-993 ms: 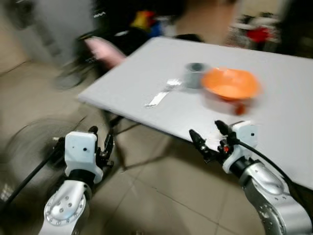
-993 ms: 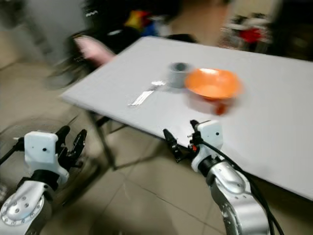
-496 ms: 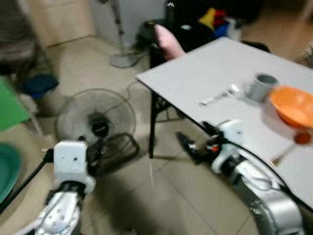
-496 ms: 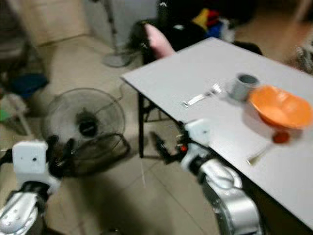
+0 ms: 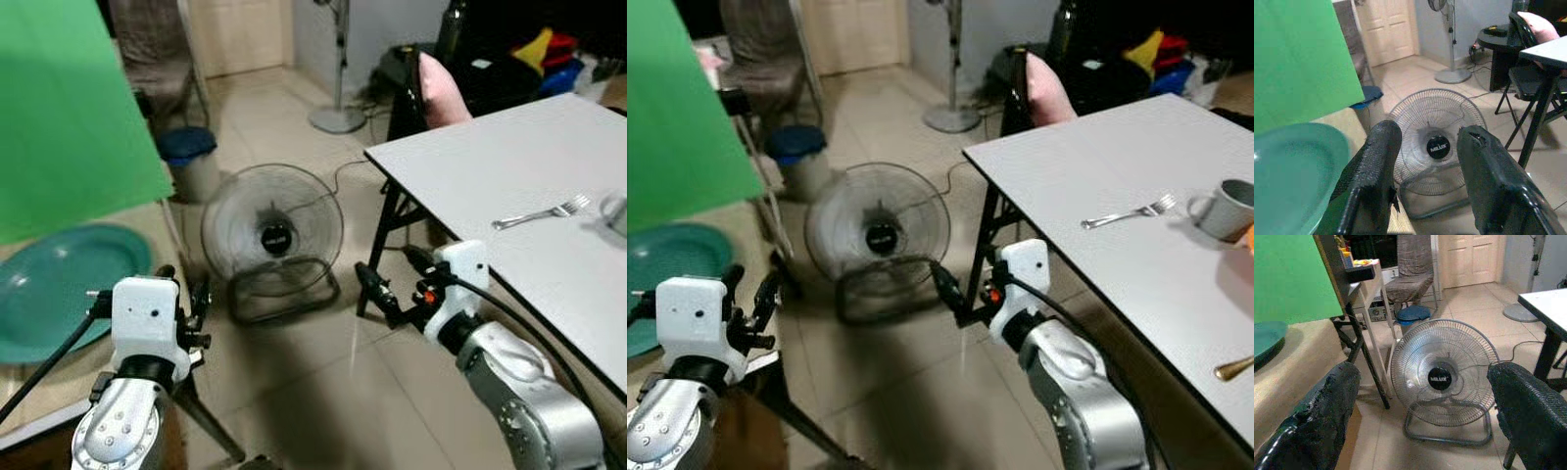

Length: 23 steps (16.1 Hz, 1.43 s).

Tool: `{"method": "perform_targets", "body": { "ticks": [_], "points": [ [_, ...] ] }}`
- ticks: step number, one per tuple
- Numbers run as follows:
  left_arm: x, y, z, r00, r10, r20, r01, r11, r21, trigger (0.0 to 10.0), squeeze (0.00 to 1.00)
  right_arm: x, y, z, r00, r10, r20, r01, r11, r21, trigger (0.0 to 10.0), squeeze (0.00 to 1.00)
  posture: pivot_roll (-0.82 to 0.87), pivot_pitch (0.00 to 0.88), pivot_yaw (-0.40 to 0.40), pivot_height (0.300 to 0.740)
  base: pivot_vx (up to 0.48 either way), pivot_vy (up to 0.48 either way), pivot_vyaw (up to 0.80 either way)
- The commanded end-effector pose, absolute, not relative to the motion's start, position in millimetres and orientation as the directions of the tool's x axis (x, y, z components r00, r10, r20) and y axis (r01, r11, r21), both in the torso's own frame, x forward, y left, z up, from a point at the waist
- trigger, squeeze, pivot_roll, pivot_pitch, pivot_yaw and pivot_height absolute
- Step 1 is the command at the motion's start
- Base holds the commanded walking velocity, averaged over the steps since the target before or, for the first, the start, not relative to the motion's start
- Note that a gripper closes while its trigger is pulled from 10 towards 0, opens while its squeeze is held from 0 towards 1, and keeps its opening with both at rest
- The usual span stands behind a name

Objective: Setting the table

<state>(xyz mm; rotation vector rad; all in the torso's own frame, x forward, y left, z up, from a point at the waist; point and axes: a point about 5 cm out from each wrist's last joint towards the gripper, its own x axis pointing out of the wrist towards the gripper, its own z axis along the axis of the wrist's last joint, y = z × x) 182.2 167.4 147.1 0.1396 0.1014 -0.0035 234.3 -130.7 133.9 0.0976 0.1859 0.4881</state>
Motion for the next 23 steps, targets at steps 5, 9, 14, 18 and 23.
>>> {"method": "perform_targets", "body": {
  "ticks": [5,9,14,18,23],
  "points": [
    [186.0,166.5,153.1,0.996,-0.015,-0.091,0.029,0.988,0.154,10.0,0.0,235.0,-129.5,137.0,0.869,0.469,-0.161,-0.448,0.882,0.148,10.0,0.0,-0.02,0.011,0.044,0.74,0.0,0.357,0.0],
    [189.2,169.4,154.3,0.996,-0.011,-0.088,0.025,0.985,0.168,10.0,0.0,235.8,-129.8,137.1,0.874,0.457,-0.165,-0.433,0.886,0.165,10.0,0.0,-0.02,0.012,0.046,0.74,0.0,0.364,0.0],
    [193.5,172.7,157.0,0.996,-0.012,-0.085,0.027,0.984,0.179,10.0,0.0,235.1,-129.0,137.6,0.875,0.454,-0.167,-0.427,0.887,0.177,10.0,0.0,-0.02,0.014,0.049,0.74,0.0,0.368,-0.78],
    [193.1,174.5,159.8,0.997,-0.006,-0.077,0.02,0.983,0.182,10.0,0.0,237.1,-127.6,139.5,0.868,0.47,-0.161,-0.445,0.88,0.169,10.0,0.0,-0.02,0.015,0.044,0.74,0.0,0.36,-0.33],
    [191.8,170.8,160.3,0.997,-0.005,-0.077,0.019,0.984,0.176,10.0,0.0,237.9,-123.7,139.8,0.853,0.496,-0.162,-0.47,0.866,0.173,10.0,0.0,0.0,0.013,0.029,0.74,0.0,0.346,0.0]
  ]
}}
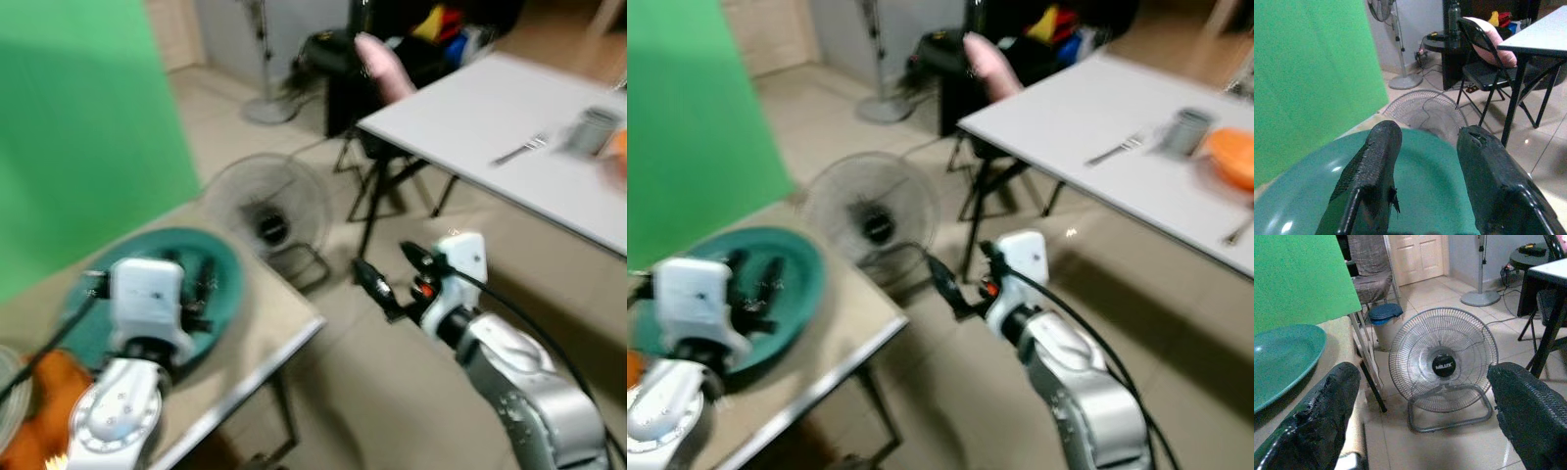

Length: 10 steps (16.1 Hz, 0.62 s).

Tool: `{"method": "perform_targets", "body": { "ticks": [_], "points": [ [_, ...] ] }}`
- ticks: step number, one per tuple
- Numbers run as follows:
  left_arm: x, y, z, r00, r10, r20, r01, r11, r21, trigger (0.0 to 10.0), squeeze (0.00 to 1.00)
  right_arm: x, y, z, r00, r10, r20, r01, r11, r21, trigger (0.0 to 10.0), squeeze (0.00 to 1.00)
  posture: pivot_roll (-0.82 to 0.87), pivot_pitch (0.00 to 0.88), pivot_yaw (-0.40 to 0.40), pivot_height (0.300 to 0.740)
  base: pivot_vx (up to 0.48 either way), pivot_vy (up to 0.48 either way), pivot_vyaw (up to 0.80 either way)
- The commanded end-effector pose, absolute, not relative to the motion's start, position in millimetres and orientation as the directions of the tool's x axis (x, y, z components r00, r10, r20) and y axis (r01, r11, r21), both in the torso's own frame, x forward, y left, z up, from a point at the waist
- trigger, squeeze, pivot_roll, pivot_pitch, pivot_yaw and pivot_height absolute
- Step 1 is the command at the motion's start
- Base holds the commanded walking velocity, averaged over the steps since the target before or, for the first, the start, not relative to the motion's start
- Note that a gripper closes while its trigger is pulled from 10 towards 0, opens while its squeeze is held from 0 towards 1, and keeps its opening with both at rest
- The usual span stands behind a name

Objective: Setting the table

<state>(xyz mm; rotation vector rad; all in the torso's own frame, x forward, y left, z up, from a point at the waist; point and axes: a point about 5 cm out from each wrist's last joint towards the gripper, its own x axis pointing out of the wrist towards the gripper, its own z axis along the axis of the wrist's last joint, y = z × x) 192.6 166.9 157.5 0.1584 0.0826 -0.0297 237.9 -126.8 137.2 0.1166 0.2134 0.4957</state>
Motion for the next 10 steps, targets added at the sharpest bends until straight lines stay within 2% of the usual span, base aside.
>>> {"method": "perform_targets", "body": {
  "ticks": [1,5,7,8,9,10],
  "points": [
    [191.9,172.2,161.3,0.997,-0.002,-0.075,0.016,0.983,0.181,10.0,0.0,238.3,-123.1,139.8,0.85,0.501,-0.163,-0.476,0.862,0.173,10.0,0.0,0.0,0.013,0.024,0.74,0.0,0.349,0.0],
    [192.8,178.6,164.9,0.998,0.015,-0.067,-0.002,0.98,0.197,10.0,0.0,240.9,-120.0,139.6,0.838,0.52,-0.167,-0.495,0.852,0.171,10.0,0.0,0.0,0.011,0.021,0.74,0.0,0.334,0.0],
    [195.4,177.9,169.5,0.999,0.008,-0.047,0.002,0.978,0.21,10.0,0.0,246.1,-115.0,139.5,0.823,0.541,-0.175,-0.512,0.839,0.183,10.0,0.0,0.0,0.01,0.023,0.74,0.0,0.0,0.0],
    [196.4,176.8,170.7,0.999,-0.001,-0.042,0.01,0.978,0.21,10.0,0.0,249.7,-112.6,139.6,0.814,0.552,-0.179,-0.518,0.83,0.207,10.0,0.3,0.0,0.008,0.024,0.74,0.0,0.0,0.0],
    [197.3,175.0,171.5,0.999,-0.017,-0.041,0.026,0.977,0.213,10.0,0.0,254.5,-109.5,138.8,0.805,0.562,-0.192,-0.511,0.82,0.257,10.0,1.0,0.0,0.007,0.023,0.74,0.0,0.0,0.0],
    [197.8,173.0,171.7,0.999,-0.033,-0.042,0.041,0.976,0.216,10.0,0.0,258.4,-105.1,138.4,0.785,0.585,-0.203,-0.523,0.802,0.289,10.0,1.0,0.0,0.005,0.023,0.74,0.0,0.0,0.0]
  ]
}}
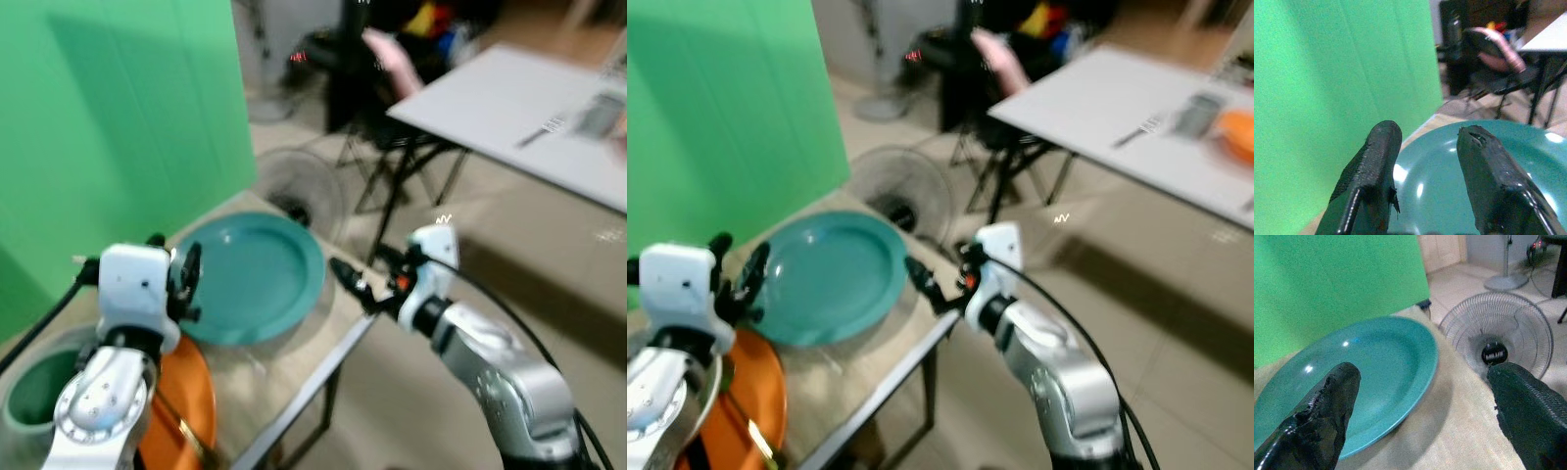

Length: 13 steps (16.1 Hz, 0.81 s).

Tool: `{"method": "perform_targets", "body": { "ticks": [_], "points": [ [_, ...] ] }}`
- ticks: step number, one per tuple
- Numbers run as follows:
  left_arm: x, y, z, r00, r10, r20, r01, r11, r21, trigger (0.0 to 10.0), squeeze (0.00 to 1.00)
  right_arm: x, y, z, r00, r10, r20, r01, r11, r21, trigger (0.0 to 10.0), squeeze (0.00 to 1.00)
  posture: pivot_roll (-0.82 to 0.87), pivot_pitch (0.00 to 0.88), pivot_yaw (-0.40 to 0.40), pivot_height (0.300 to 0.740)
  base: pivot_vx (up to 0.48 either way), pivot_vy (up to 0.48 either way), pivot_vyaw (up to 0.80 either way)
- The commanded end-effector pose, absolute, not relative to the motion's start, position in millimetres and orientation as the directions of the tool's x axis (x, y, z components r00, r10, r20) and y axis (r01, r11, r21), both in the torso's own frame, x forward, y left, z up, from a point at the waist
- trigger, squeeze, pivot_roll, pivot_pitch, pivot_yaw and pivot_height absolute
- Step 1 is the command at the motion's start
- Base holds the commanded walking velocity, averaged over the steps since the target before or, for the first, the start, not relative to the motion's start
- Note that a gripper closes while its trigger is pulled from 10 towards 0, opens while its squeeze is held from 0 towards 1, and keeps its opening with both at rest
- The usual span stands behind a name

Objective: Setting the table

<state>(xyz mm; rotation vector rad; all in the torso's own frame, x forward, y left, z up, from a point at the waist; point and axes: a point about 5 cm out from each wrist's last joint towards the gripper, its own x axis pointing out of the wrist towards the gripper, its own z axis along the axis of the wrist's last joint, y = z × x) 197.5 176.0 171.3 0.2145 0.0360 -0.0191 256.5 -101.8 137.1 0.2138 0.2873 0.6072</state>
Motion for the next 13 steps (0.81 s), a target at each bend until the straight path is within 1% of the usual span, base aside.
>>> {"method": "perform_targets", "body": {
  "ticks": [1,4,5,6,7,8,9,10,11,12,13],
  "points": [
    [198.3,171.0,172.2,0.998,-0.048,-0.04,0.056,0.975,0.216,10.0,0.0,263.0,-99.9,138.8,0.765,0.608,-0.212,-0.531,0.782,0.326,10.0,1.0,0.0,0.005,0.022,0.74,0.0,0.0,0.0],
    [199.9,163.0,174.6,0.994,-0.102,-0.029,0.106,0.971,0.212,10.0,0.0,286.6,-93.0,145.8,0.767,0.605,-0.216,-0.506,0.776,0.377,10.0,1.0,0.01,0.005,0.014,0.74,0.0,0.0,0.0],
    [200.3,161.2,175.0,0.993,-0.112,-0.029,0.115,0.97,0.214,10.0,0.0,294.8,-92.1,148.0,0.764,0.605,-0.222,-0.488,0.768,0.415,10.0,1.0,0.0,0.006,0.013,0.74,0.0,0.0,0.0],
    [201.1,159.2,175.2,0.992,-0.122,-0.031,0.126,0.969,0.214,10.0,0.0,302.2,-87.9,144.1,0.716,0.636,-0.29,-0.482,0.749,0.454,10.0,1.0,0.0,0.009,0.015,0.74,0.0,0.0,0.0],
    [201.5,158.2,175.4,0.991,-0.13,-0.03,0.133,0.968,0.211,10.0,0.0,304.8,-86.8,143.0,0.709,0.637,-0.302,-0.477,0.749,0.46,10.0,1.0,0.0,0.01,0.015,0.74,0.0,0.0,0.0],
    [201.9,155.2,175.9,0.987,-0.155,-0.032,0.158,0.966,0.206,10.0,0.0,311.2,-83.5,141.2,0.685,0.655,-0.32,-0.458,0.728,0.51,10.0,0.86,0.0,0.011,0.013,0.74,0.0,0.0,0.0],
    [201.4,151.9,176.9,0.981,-0.189,-0.035,0.192,0.962,0.197,10.0,0.0,317.1,-80.6,140.2,0.666,0.669,-0.33,-0.442,0.711,0.548,10.0,0.69,0.0,0.013,0.01,0.74,0.0,0.0,0.0],
    [199.4,148.3,177.3,0.97,-0.238,-0.051,0.243,0.948,0.204,10.0,0.0,321.9,-76.7,139.5,0.639,0.697,-0.327,-0.428,0.675,0.601,10.0,0.0,0.0,0.015,0.007,0.74,0.0,0.0,0.0],
    [196.7,145.2,177.7,0.956,-0.286,-0.065,0.293,0.933,0.208,10.0,0.0,325.4,-73.6,139.7,0.614,0.724,-0.315,-0.418,0.637,0.648,10.0,0.0,0.01,0.015,0.006,0.74,0.0,0.0,0.0],
    [193.6,145.2,178.2,0.944,-0.317,-0.086,0.329,0.924,0.195,10.0,0.0,329.4,-70.0,140.6,0.58,0.762,-0.289,-0.395,0.573,0.718,10.0,0.0,0.01,0.02,0.001,0.74,0.0,0.0,0.0],
    [192.3,146.3,178.2,0.94,-0.326,-0.097,0.339,0.921,0.191,10.0,0.0,330.6,-68.2,141.3,0.565,0.779,-0.274,-0.385,0.542,0.747,10.0,0.0,0.01,0.02,0.001,0.74,0.0,0.0,0.0]
  ]
}}
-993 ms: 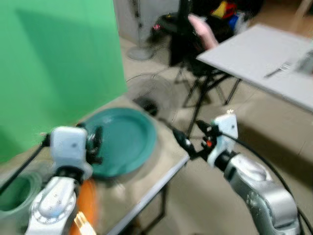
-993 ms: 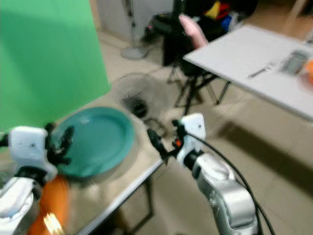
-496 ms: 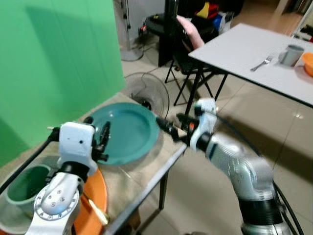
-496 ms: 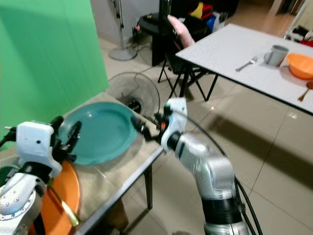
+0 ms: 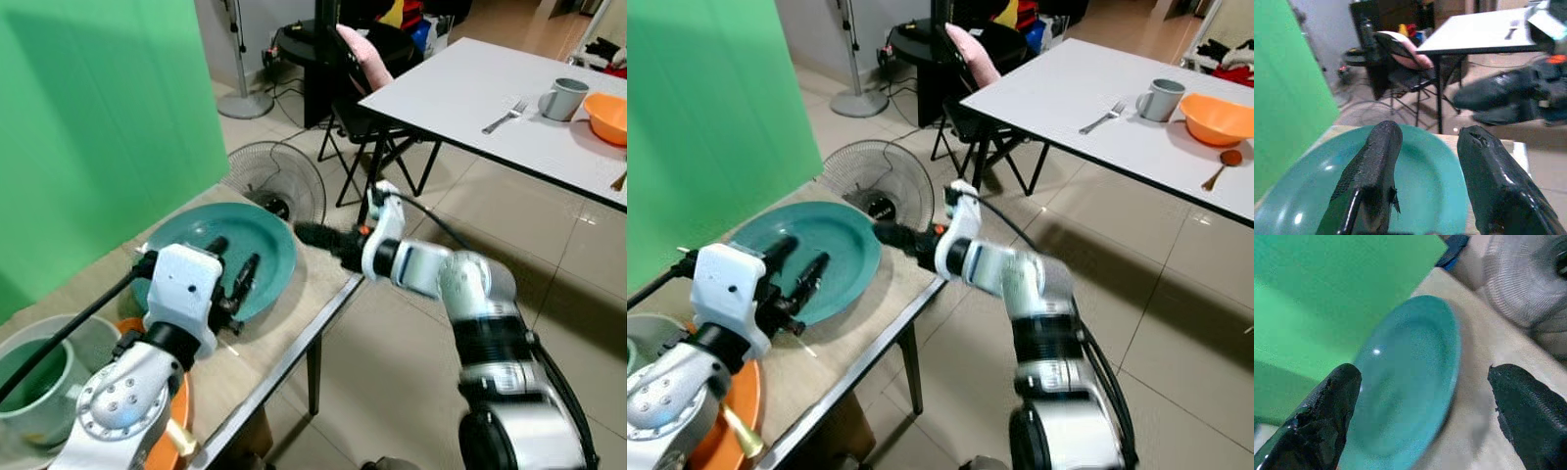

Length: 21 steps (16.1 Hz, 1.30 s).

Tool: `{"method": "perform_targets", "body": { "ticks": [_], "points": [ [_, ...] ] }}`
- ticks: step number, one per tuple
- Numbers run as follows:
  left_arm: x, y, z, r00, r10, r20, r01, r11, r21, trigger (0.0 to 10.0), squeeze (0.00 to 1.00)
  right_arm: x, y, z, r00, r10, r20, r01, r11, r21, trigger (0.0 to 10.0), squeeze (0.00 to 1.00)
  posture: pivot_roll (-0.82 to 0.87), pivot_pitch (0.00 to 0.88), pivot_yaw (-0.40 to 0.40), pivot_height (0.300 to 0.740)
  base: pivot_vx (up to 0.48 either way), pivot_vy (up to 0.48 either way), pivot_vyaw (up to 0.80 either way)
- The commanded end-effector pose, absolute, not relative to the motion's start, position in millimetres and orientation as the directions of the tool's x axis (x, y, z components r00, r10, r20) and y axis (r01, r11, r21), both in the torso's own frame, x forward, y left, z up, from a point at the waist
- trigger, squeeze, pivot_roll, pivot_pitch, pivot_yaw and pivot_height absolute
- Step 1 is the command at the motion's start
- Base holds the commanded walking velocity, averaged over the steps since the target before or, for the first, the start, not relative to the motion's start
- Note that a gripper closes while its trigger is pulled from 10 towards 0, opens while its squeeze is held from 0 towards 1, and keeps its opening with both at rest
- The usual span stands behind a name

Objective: Setting the table

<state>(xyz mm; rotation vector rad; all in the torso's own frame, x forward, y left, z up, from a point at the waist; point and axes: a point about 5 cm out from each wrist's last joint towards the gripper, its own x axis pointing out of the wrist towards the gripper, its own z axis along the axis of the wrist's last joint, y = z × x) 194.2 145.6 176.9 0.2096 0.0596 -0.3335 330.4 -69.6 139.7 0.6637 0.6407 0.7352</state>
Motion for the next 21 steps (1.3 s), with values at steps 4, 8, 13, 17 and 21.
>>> {"method": "perform_targets", "body": {
  "ticks": [4,8,13,17,21],
  "points": [
    [186.4,145.8,173.2,0.914,-0.371,-0.162,0.398,0.898,0.187,10.0,0.0,333.8,-59.3,137.3,0.505,0.818,-0.277,-0.352,0.488,0.799,10.0,0.0,0.01,0.036,-0.002,0.74,0.0,0.0,0.0],
    [178.9,144.2,167.3,0.89,-0.396,-0.226,0.437,0.882,0.176,10.0,0.0,334.9,-44.2,132.9,0.444,0.854,-0.272,-0.33,0.438,0.836,10.0,0.0,0.02,0.049,-0.004,0.74,0.0,0.0,0.0],
    [172.7,146.5,165.6,0.88,-0.397,-0.26,0.448,0.877,0.176,10.0,0.0,333.0,-32.8,133.1,0.401,0.89,-0.215,-0.31,0.352,0.883,10.0,0.0,0.02,0.069,-0.006,0.74,0.0,0.0,0.0],
    [170.5,147.1,164.7,0.875,-0.396,-0.277,0.452,0.874,0.179,10.0,0.0,330.3,-23.1,124.4,0.377,0.896,-0.234,-0.294,0.356,0.887,9.5,0.0,0.03,0.077,-0.006,0.74,0.0,0.0,0.0],
    [167.7,148.5,164.5,0.872,-0.394,-0.29,0.455,0.872,0.183,10.0,0.0,325.2,-4.9,115.9,0.355,0.901,-0.249,-0.289,0.359,0.887,9.5,0.0,0.03,0.081,-0.006,0.74,0.0,0.0,0.0]
  ]
}}
